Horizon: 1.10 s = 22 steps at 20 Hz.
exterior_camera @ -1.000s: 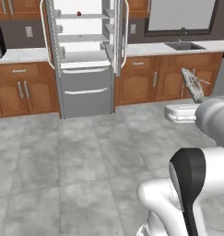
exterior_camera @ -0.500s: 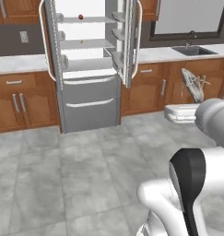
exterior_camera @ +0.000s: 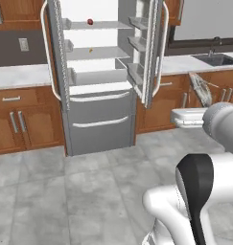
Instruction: Transport the fish and onion to the fridge. Place the fish on the rack containing meat and place the onion on the rack containing the vegetable, ensuring meats and vegetables are on different racks.
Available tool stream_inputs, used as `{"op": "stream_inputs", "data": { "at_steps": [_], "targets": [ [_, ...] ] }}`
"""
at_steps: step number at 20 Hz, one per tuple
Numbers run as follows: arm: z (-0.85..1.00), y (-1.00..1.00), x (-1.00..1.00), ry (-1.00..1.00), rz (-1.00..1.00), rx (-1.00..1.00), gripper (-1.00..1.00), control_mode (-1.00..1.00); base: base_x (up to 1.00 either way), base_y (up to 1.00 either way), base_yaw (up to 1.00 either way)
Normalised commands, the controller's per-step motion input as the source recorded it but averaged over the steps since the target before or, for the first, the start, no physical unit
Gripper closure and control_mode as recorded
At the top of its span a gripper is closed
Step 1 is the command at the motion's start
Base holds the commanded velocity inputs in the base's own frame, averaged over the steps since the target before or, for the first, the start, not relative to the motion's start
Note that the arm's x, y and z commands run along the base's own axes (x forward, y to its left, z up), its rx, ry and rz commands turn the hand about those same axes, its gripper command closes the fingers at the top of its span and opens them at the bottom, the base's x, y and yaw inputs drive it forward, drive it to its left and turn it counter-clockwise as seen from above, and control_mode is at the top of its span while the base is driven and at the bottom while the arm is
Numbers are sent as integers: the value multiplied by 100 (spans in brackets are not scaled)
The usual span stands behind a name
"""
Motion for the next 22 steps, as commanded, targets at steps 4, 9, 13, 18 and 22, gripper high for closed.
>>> {"op": "stream_inputs", "data": {
  "at_steps": [4, 9, 13, 18, 22],
  "targets": [
    [0, 0, 0, 0, 0, 0, 100, 100, 100, 4, 9],
    [0, 0, 0, 0, 0, 0, 100, 100, 99, 0, 10],
    [0, 0, 0, 0, 0, 0, 100, 100, 98, 0, 10],
    [0, 0, 0, 0, 0, 0, 100, 100, 90, -1, 3],
    [0, 0, 0, 0, 0, 0, 100, 100, 85, -10, 0]
  ]
}}
